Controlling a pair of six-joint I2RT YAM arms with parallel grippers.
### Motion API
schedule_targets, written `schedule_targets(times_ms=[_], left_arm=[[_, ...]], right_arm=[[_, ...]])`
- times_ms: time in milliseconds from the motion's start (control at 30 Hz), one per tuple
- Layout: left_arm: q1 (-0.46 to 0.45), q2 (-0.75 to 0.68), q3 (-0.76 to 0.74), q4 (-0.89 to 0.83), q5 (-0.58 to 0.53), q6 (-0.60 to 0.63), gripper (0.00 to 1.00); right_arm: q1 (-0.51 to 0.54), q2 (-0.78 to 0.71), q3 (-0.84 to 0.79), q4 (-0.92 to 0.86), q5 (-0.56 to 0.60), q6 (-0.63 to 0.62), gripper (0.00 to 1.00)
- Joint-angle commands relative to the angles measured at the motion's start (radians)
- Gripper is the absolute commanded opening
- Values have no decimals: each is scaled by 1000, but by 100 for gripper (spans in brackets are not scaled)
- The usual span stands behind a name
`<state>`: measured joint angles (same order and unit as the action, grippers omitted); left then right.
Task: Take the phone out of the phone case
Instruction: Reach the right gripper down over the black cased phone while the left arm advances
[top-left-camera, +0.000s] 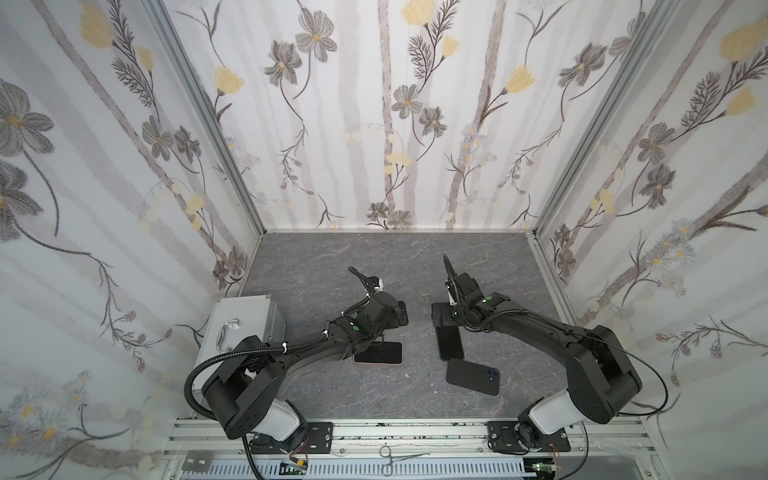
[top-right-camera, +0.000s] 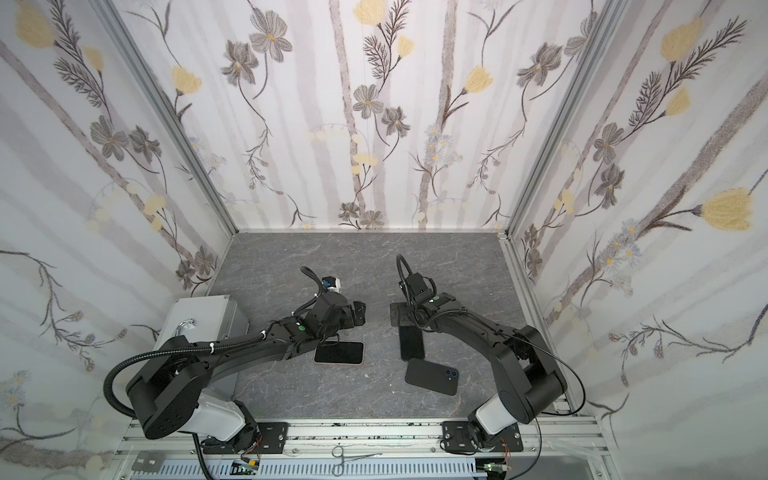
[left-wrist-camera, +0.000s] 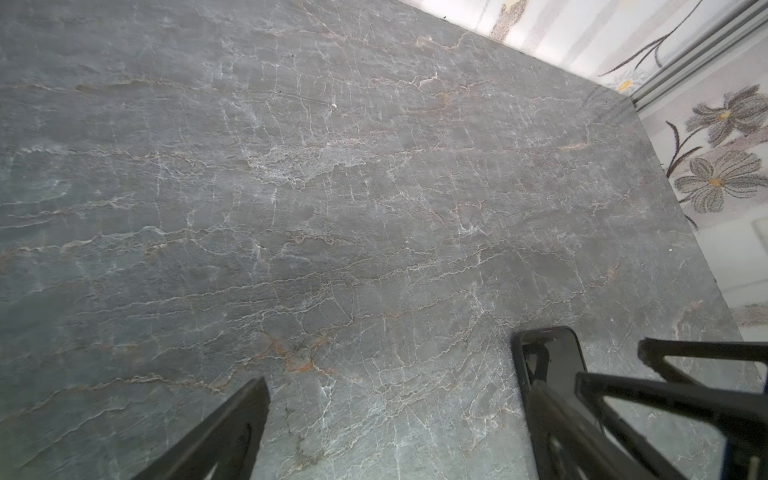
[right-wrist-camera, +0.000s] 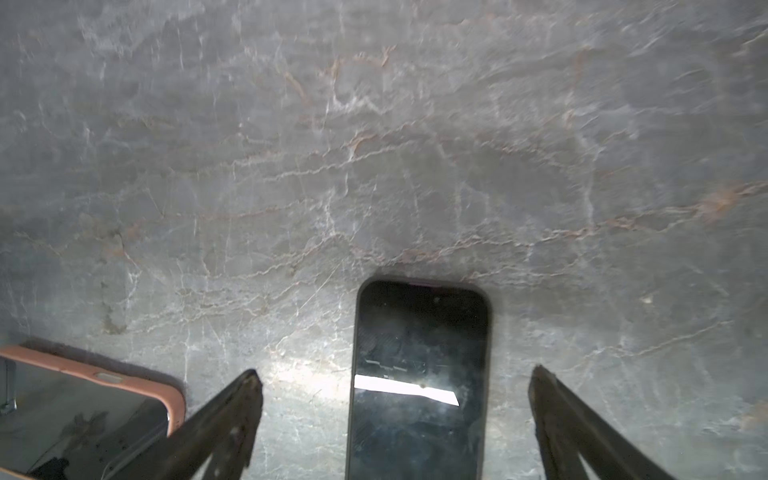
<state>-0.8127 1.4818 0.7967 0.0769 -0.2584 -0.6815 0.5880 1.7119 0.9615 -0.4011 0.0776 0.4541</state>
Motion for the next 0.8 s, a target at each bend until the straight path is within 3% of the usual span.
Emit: schedule_targets(times_ms=[0, 400, 767], left_arm=[[-2, -4, 10, -2, 15, -23, 100], [9, -30, -14, -2, 15, -16, 100], [13, -60, -21, 1, -6, 16, 100]], right_arm=[[3, 29, 11, -50, 36, 30, 100], [3, 116, 28, -74, -9, 17, 100], [15, 59, -13, -114, 7, 16, 100]])
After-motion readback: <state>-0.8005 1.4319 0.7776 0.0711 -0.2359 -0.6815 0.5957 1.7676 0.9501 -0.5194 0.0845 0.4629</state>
